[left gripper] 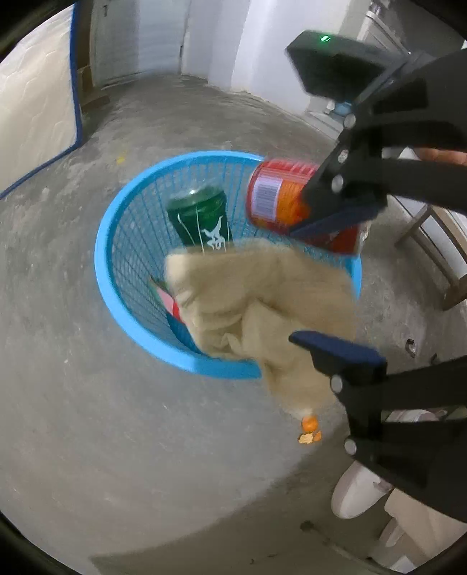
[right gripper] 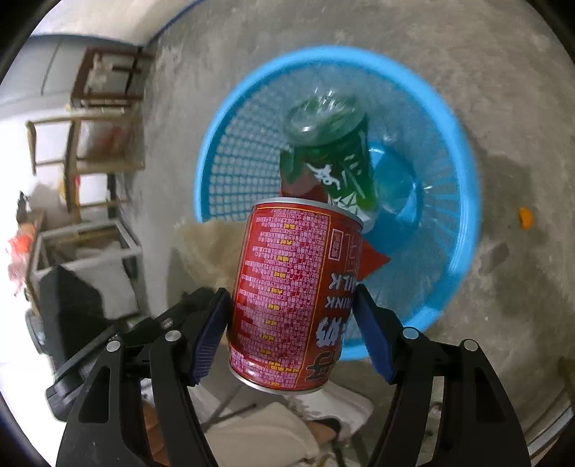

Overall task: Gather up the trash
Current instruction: 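Open both tools over the blue basket to drop cloth and can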

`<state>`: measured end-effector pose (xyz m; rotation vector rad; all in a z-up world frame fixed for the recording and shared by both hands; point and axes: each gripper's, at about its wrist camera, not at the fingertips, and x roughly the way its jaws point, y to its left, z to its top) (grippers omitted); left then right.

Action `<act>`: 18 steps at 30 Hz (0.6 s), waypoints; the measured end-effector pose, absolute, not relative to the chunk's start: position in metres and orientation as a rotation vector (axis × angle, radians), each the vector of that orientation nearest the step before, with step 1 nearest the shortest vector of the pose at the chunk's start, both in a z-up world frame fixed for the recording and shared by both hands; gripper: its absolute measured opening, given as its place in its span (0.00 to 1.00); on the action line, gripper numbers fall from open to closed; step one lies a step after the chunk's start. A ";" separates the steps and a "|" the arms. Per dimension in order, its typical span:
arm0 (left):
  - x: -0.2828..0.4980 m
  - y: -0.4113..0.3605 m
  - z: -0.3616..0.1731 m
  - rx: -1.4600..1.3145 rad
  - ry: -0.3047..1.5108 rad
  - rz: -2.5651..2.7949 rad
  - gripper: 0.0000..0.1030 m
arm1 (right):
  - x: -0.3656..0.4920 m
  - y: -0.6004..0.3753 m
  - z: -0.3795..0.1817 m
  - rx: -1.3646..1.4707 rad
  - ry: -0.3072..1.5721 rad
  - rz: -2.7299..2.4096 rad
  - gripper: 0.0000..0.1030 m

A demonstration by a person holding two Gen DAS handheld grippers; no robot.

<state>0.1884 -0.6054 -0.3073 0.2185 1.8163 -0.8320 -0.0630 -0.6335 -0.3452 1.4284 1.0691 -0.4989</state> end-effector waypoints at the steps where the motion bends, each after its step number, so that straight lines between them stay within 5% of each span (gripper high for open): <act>1: 0.190 -0.604 -0.305 0.213 1.814 -0.834 0.55 | -0.056 -0.633 -0.351 1.414 1.102 -0.489 0.63; 11: 0.191 -0.607 -0.228 0.226 1.620 -0.862 0.62 | -0.013 -0.627 -0.403 1.328 1.331 -0.501 0.63; 18: 0.195 -0.567 -0.119 0.253 1.372 -0.979 0.72 | -0.022 -0.631 -0.390 1.371 1.243 -0.491 0.69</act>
